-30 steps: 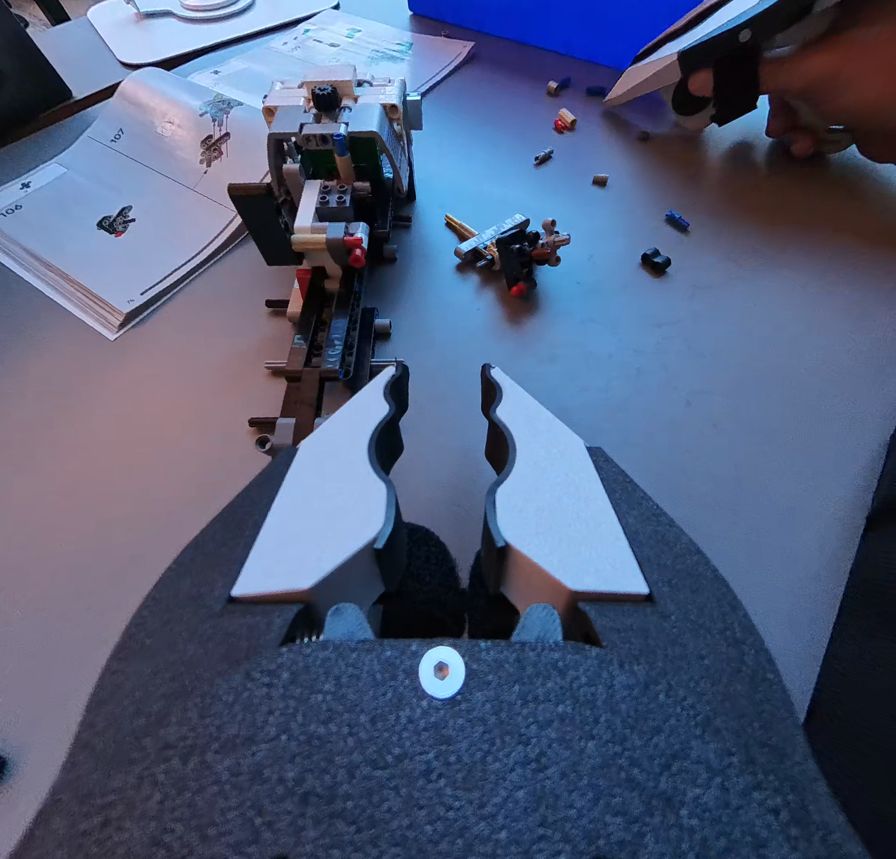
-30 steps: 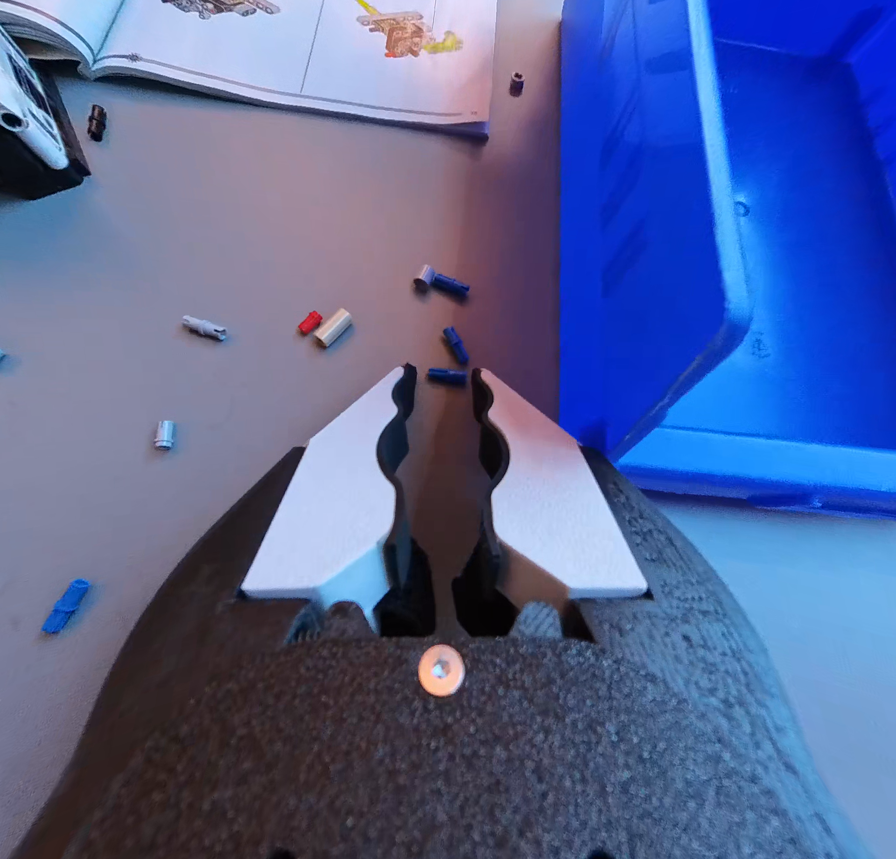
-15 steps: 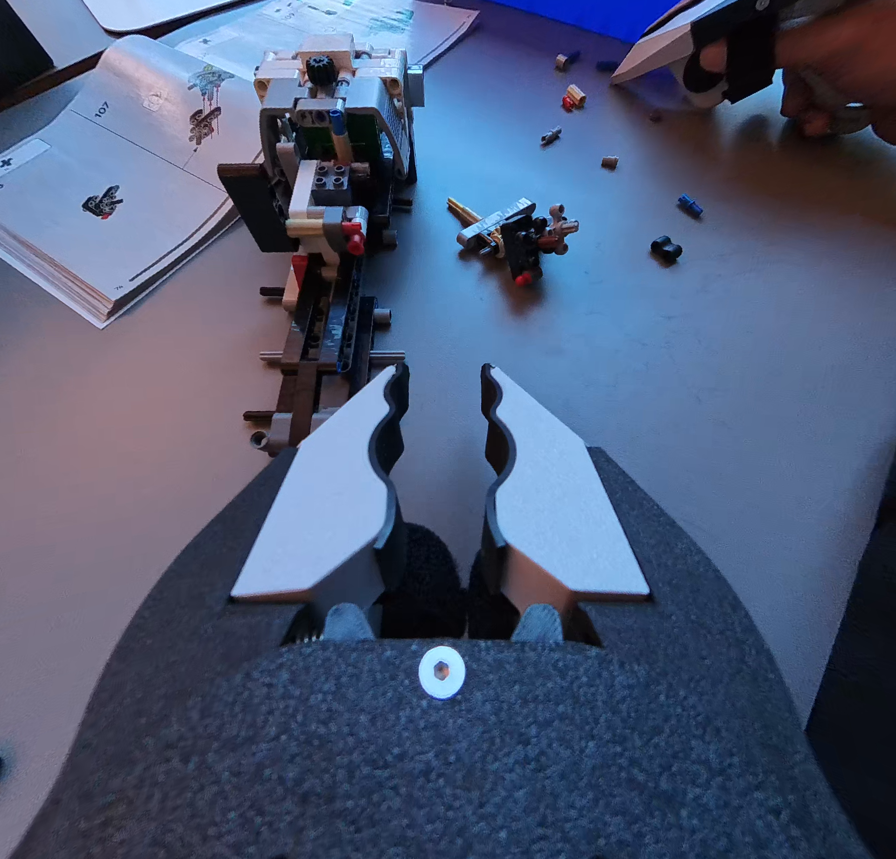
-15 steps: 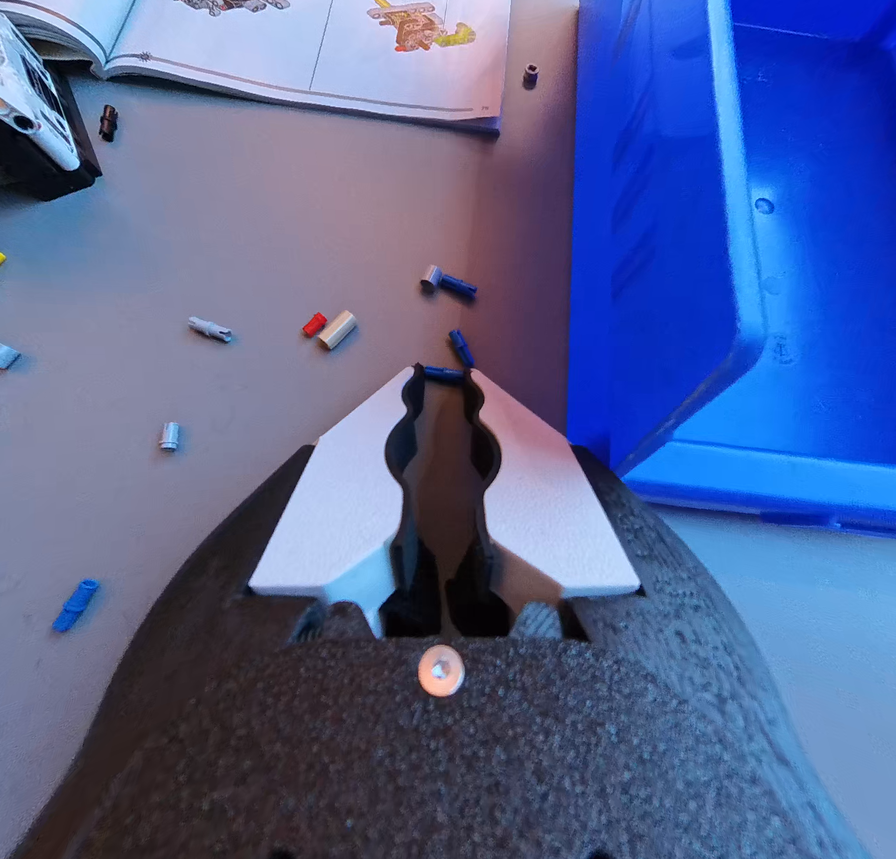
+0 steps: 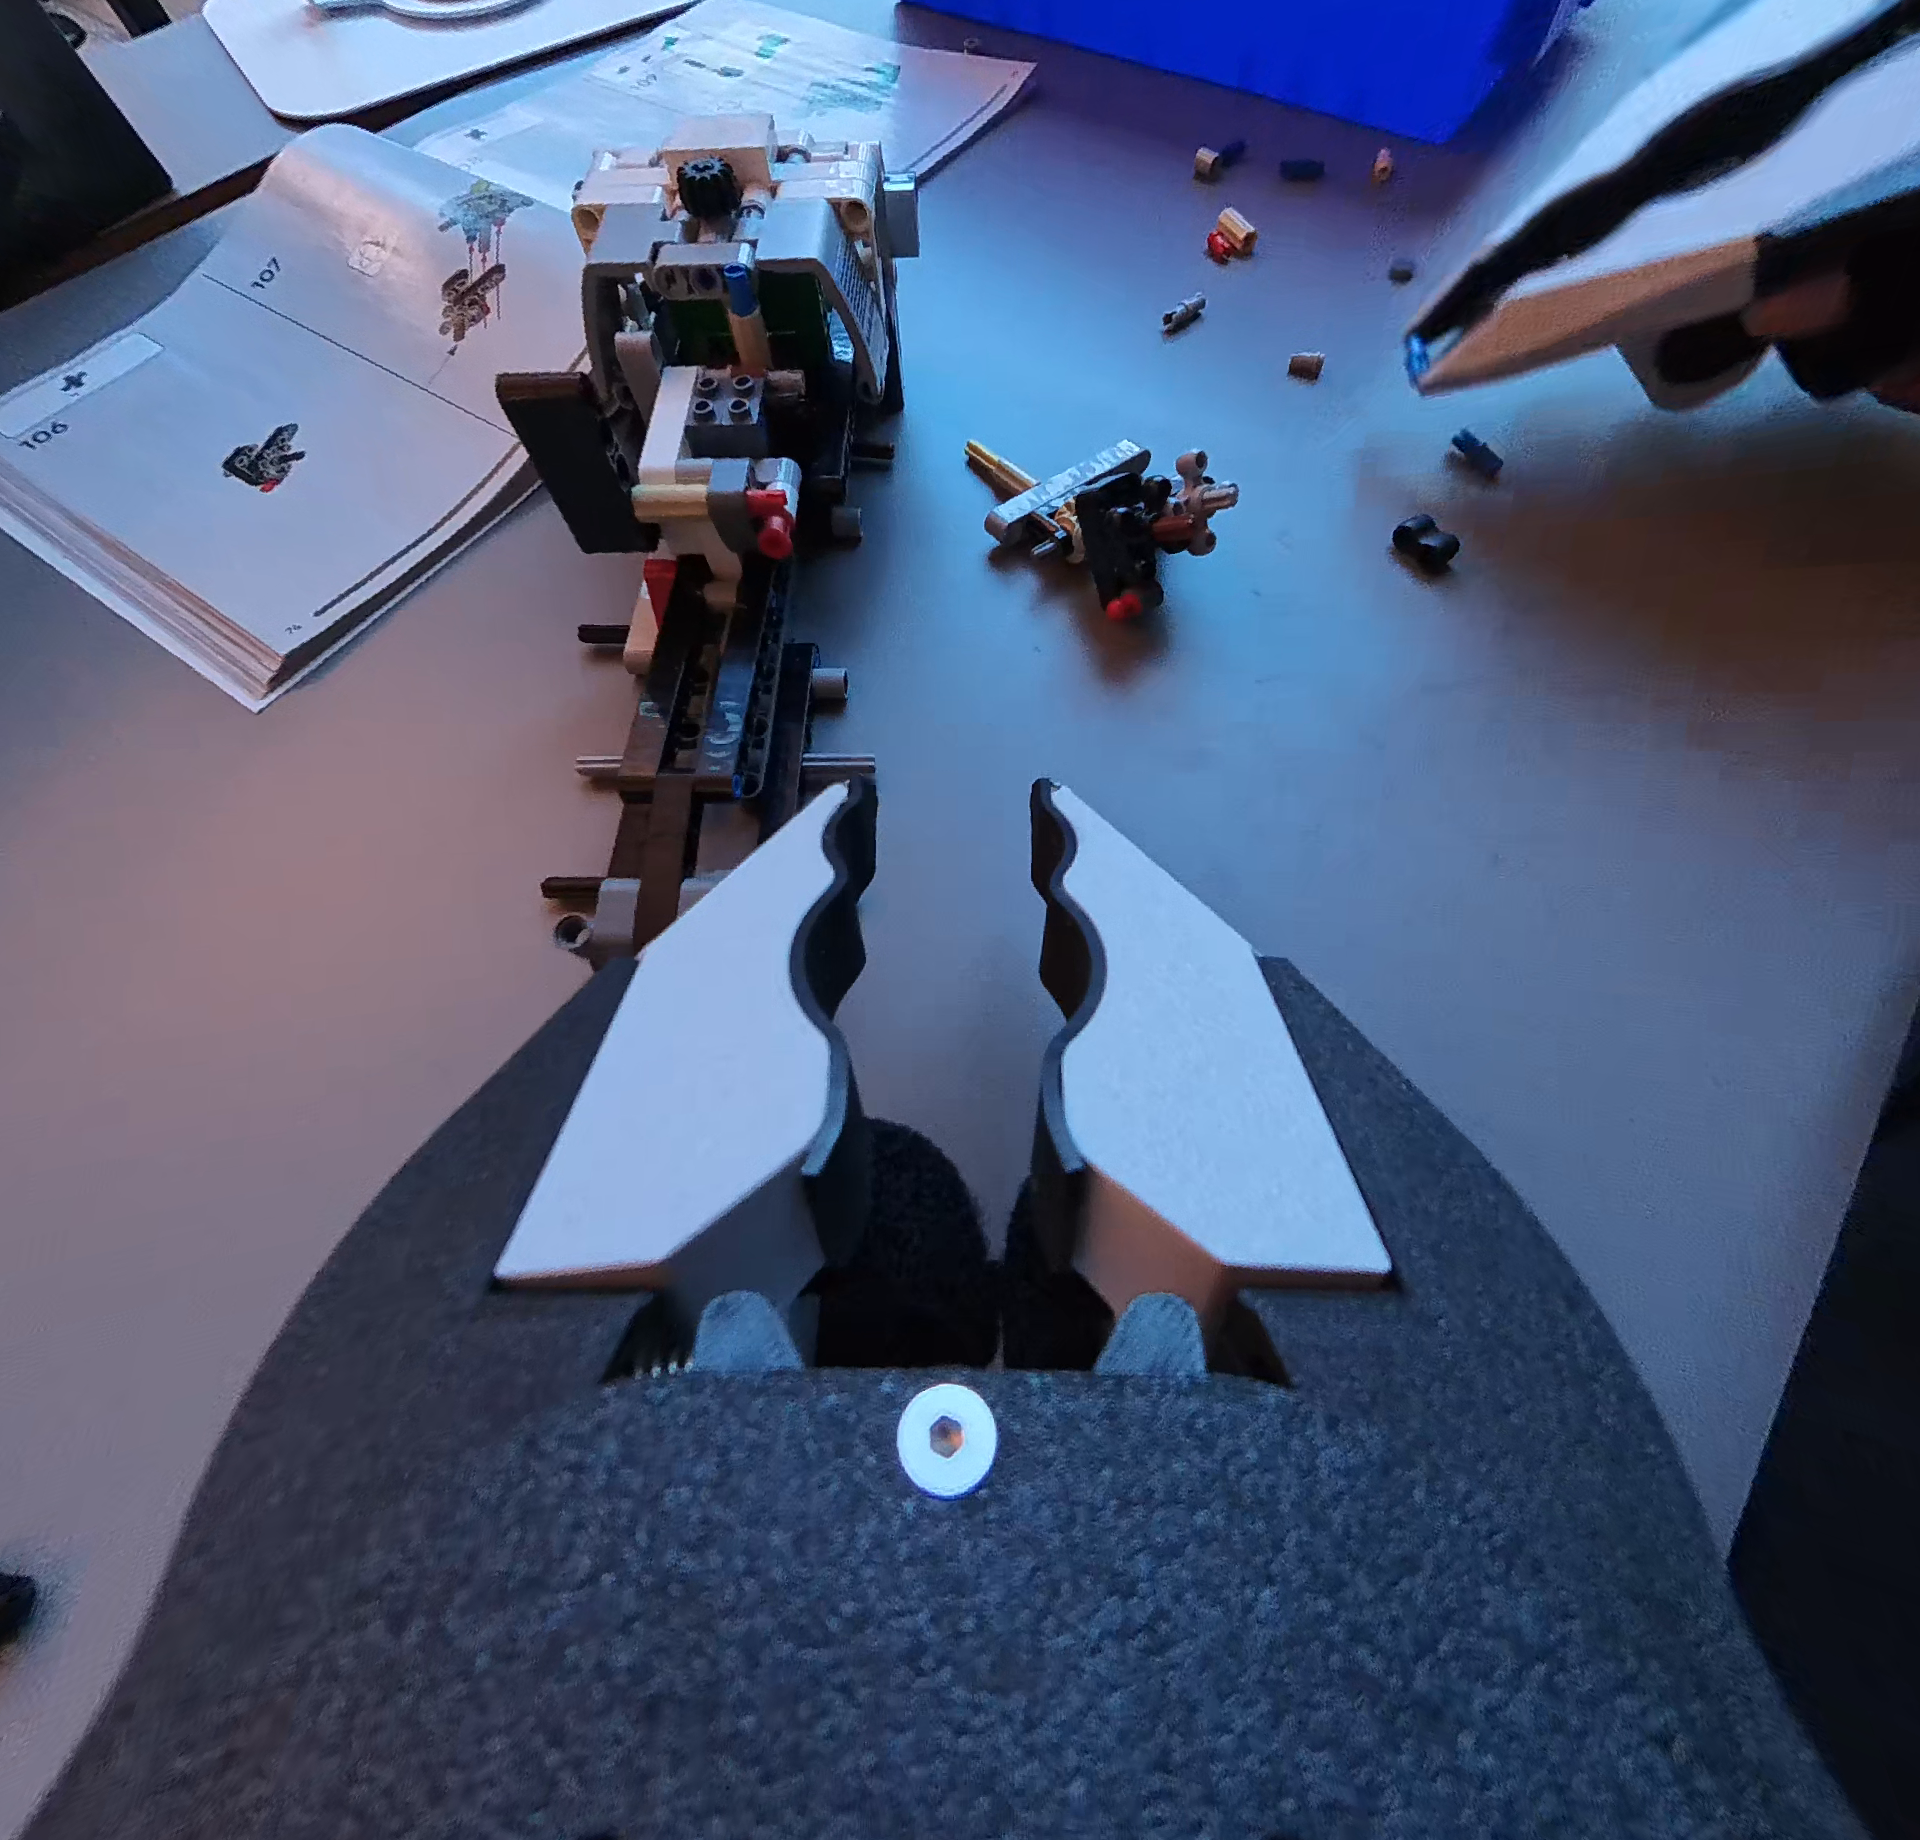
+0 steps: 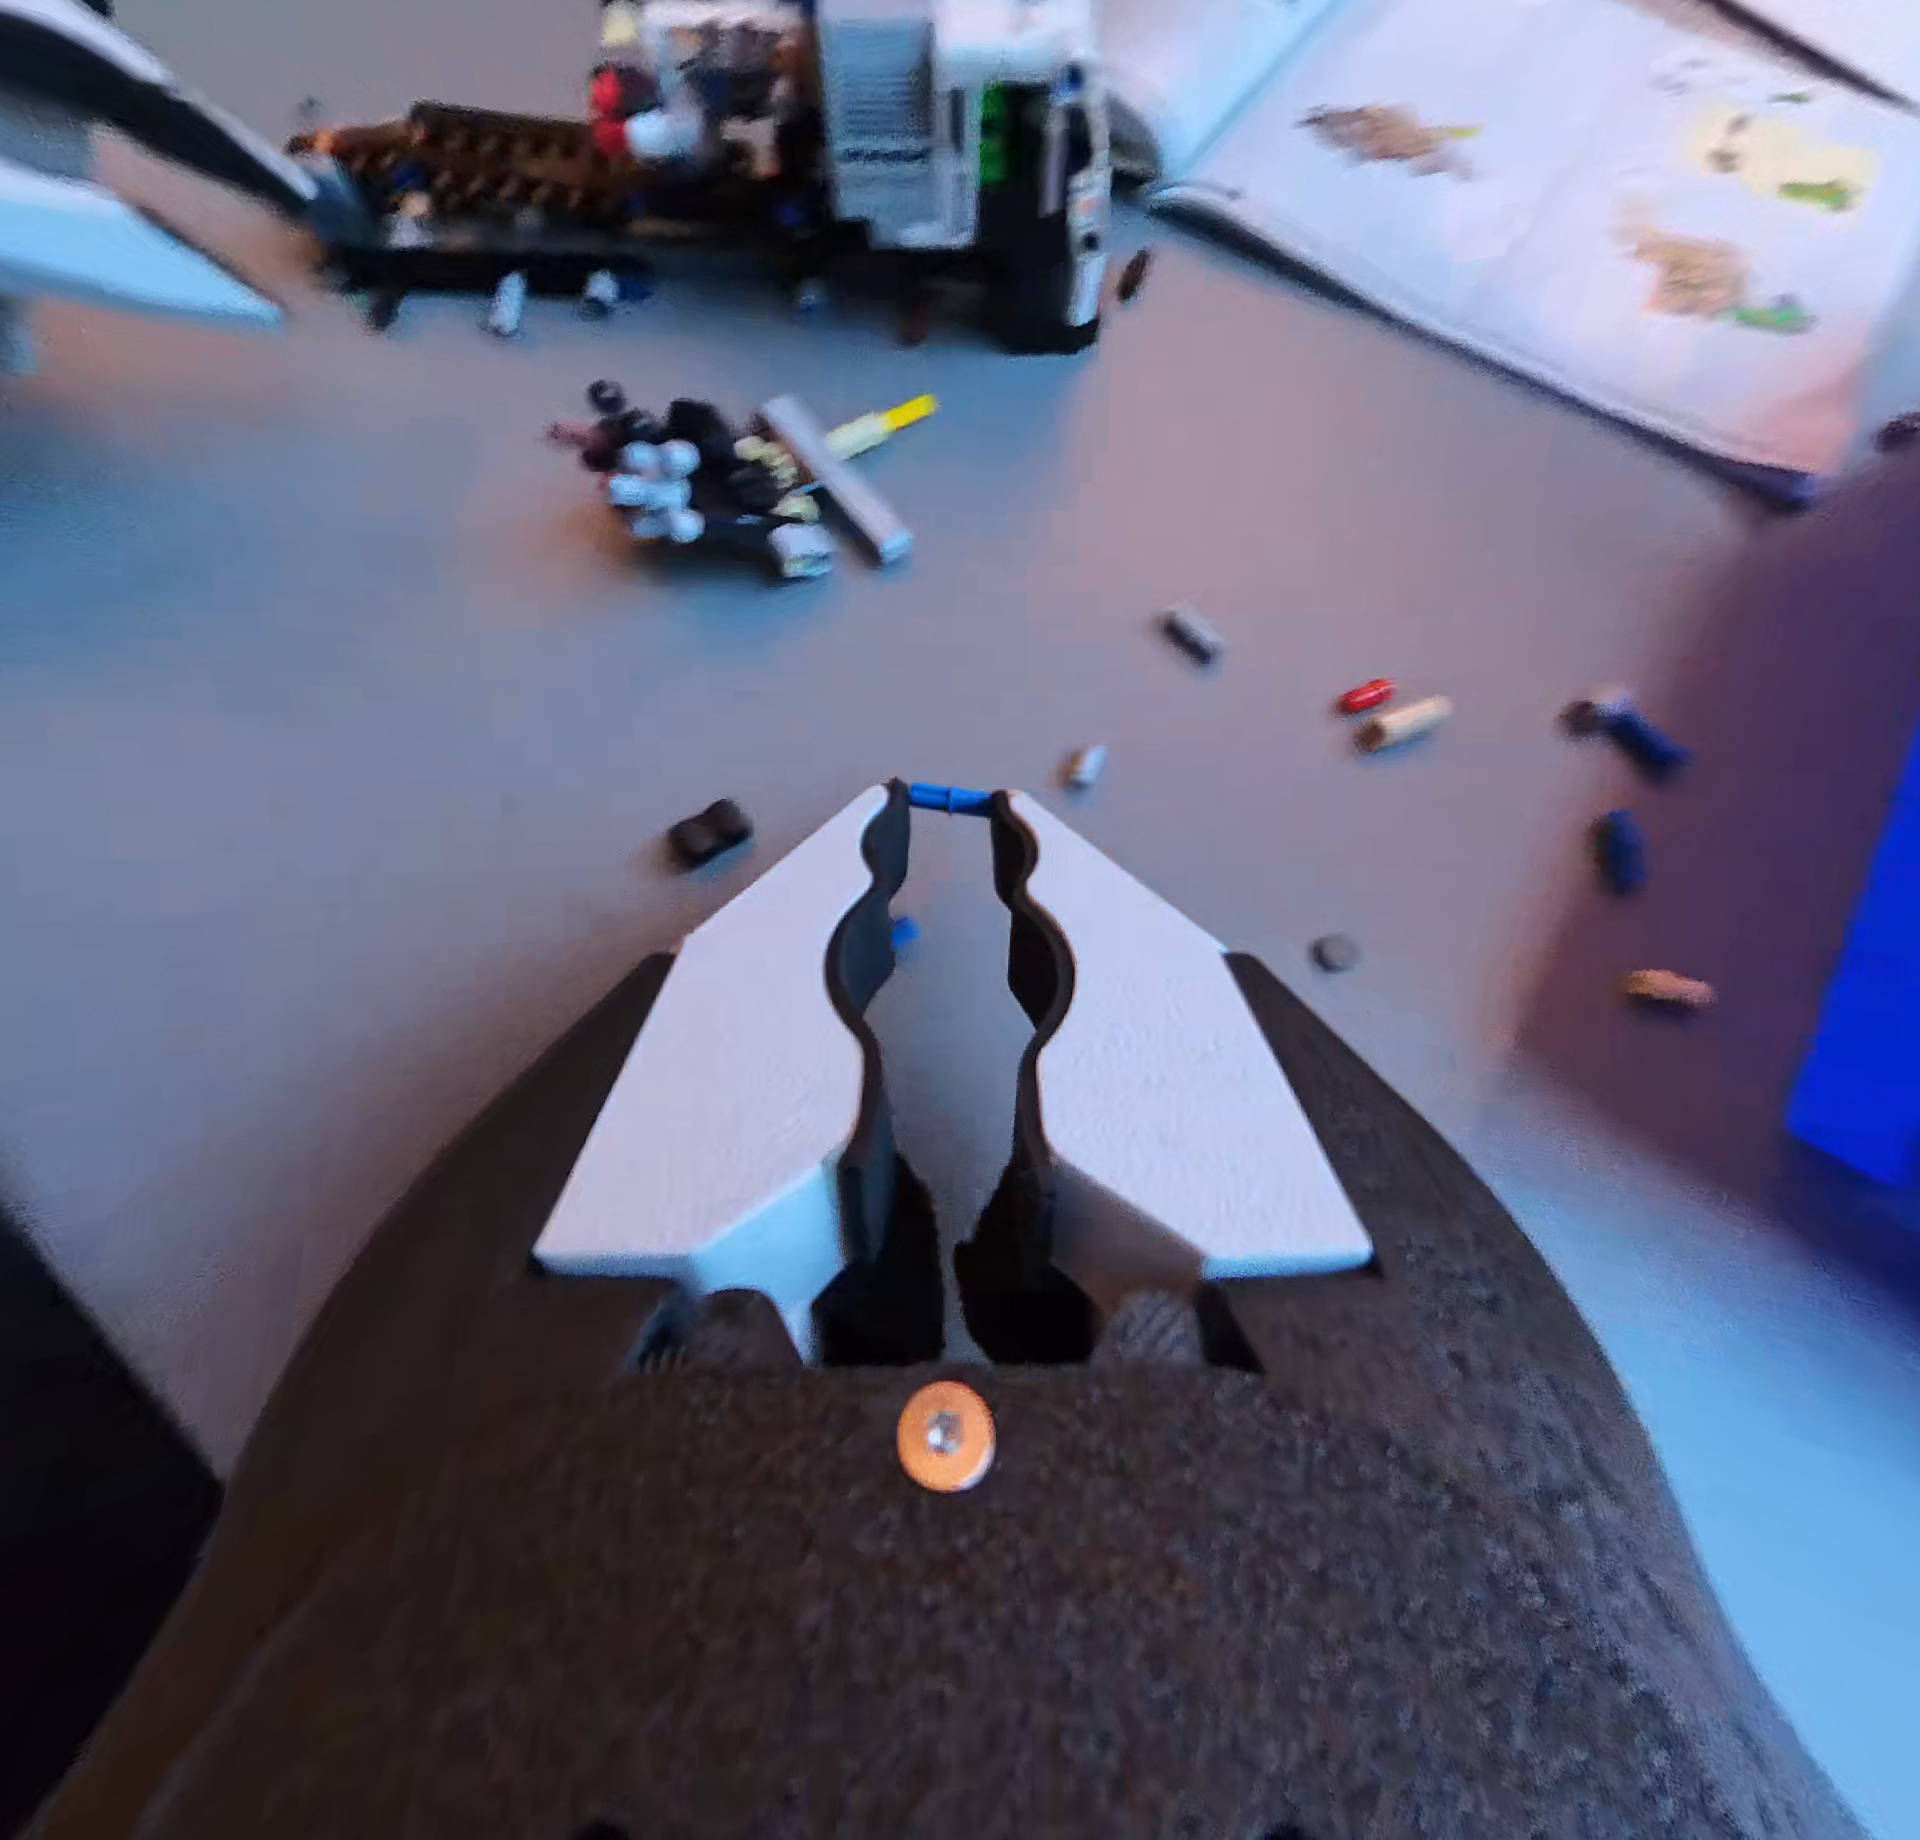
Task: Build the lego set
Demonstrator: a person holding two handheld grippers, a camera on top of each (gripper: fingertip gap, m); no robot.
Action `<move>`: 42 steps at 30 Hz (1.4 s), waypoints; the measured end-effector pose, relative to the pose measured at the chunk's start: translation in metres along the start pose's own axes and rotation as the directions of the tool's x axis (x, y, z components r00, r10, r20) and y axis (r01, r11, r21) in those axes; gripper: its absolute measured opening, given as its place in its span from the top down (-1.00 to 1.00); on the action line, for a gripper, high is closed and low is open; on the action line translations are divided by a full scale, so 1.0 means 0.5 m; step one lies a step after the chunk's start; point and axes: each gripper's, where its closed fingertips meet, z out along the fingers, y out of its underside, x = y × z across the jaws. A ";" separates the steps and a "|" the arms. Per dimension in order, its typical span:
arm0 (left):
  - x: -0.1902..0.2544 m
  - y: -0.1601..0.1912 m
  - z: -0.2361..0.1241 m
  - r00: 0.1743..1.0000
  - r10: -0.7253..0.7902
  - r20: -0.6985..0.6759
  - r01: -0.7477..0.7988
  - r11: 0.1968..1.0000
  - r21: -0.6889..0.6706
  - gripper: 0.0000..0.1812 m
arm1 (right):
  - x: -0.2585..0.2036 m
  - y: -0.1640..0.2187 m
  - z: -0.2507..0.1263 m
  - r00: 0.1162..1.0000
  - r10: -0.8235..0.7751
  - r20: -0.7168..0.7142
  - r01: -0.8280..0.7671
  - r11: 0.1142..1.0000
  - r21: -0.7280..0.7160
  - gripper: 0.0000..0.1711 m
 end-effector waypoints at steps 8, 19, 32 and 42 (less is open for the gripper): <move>0.007 0.004 -0.019 1.000 -0.009 0.022 0.009 1.000 0.020 0.70 | -0.033 0.020 0.019 1.000 0.006 -0.012 -0.006 0.999 -0.041 0.83; -0.045 0.050 -0.091 0.980 -0.020 0.198 0.020 1.000 0.006 0.71 | -0.035 0.022 0.033 1.000 -0.009 0.000 0.009 0.998 -0.068 0.83; -0.340 0.306 -0.432 0.806 -0.166 0.569 0.284 0.951 -0.126 0.70 | -0.015 -0.024 0.013 0.999 0.046 0.026 -0.047 0.997 0.055 0.76; -0.341 0.332 -0.434 0.857 -0.168 0.487 0.263 0.956 -0.133 0.90 | -0.016 -0.033 0.008 0.996 0.086 0.022 -0.088 0.992 0.094 0.78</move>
